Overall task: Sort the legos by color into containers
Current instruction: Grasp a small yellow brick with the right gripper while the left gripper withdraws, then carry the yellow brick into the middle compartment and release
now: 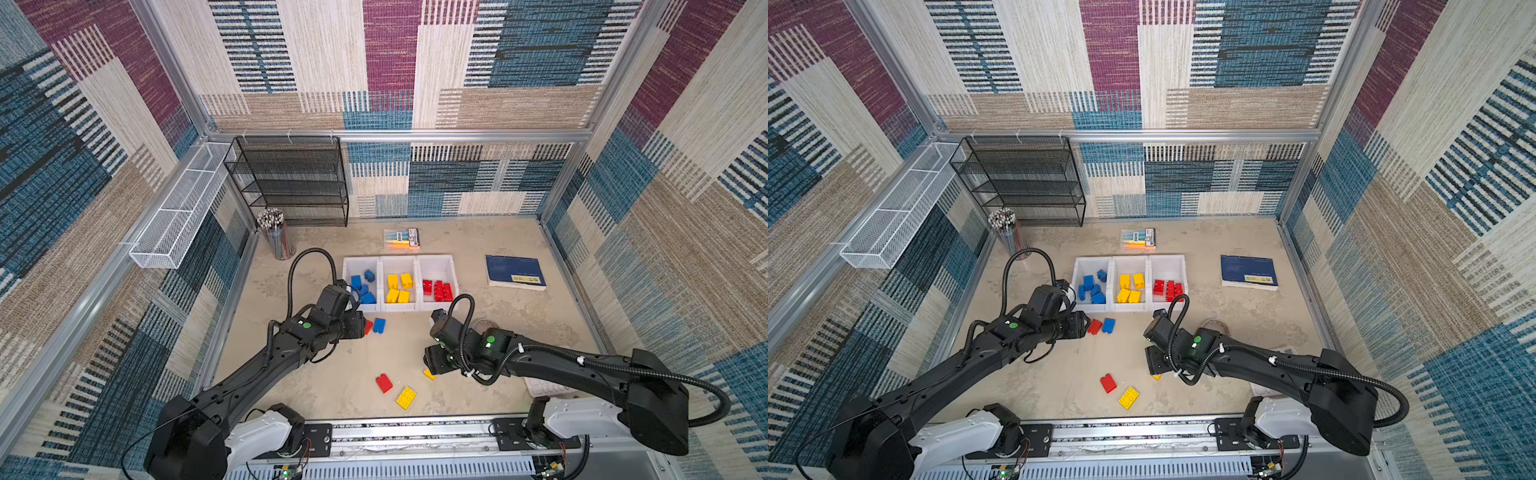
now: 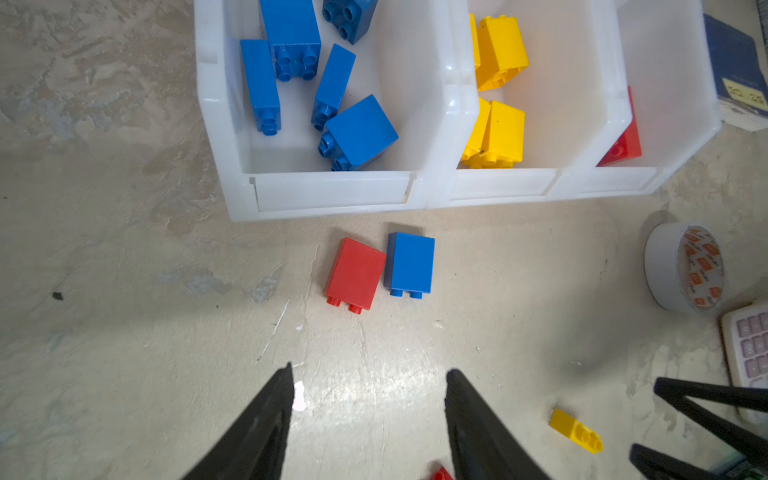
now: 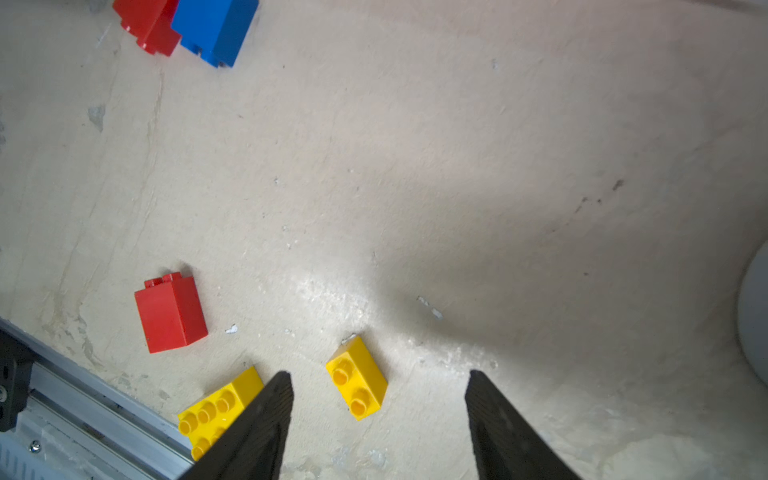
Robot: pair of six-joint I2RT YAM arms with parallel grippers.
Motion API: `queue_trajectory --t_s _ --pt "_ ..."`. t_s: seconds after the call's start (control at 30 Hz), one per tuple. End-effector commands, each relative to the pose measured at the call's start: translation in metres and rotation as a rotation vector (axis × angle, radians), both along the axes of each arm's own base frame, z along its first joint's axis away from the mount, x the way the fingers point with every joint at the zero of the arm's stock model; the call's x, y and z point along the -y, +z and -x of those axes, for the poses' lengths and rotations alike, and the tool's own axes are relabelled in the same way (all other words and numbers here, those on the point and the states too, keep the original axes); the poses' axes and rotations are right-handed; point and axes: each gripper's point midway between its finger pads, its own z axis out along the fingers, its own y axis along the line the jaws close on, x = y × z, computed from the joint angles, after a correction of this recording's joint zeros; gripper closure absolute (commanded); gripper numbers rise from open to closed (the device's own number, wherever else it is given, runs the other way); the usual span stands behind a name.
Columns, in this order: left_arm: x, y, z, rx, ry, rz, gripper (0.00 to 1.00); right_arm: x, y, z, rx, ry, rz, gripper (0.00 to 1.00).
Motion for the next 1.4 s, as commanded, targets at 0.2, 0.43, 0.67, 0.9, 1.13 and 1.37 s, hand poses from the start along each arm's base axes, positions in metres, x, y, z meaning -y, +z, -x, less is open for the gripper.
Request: queue_trajectory --t_s 0.2,0.43,0.67,0.9,1.13,1.37 --pt "-0.007 -0.008 0.008 -0.003 0.06 0.034 0.39 -0.016 -0.019 0.02 -0.059 0.067 0.037 0.37" --pt "-0.007 -0.008 0.012 -0.012 0.062 0.052 0.39 -0.019 -0.035 0.022 -0.065 0.077 0.109 0.54" --pt "-0.006 -0.009 0.014 -0.013 0.068 0.071 0.39 -0.023 -0.044 0.023 -0.072 0.084 0.136 0.74" --pt "-0.005 -0.008 0.013 -0.006 0.06 0.074 0.39 -0.026 -0.039 0.017 -0.049 0.071 0.138 0.84" --pt "-0.006 -0.008 0.018 -0.016 0.056 0.079 0.39 -0.039 -0.006 -0.01 0.053 0.063 0.081 0.84" --pt "-0.009 -0.006 0.027 -0.03 0.05 0.08 0.39 -0.059 0.054 -0.096 0.231 0.033 -0.015 0.84"
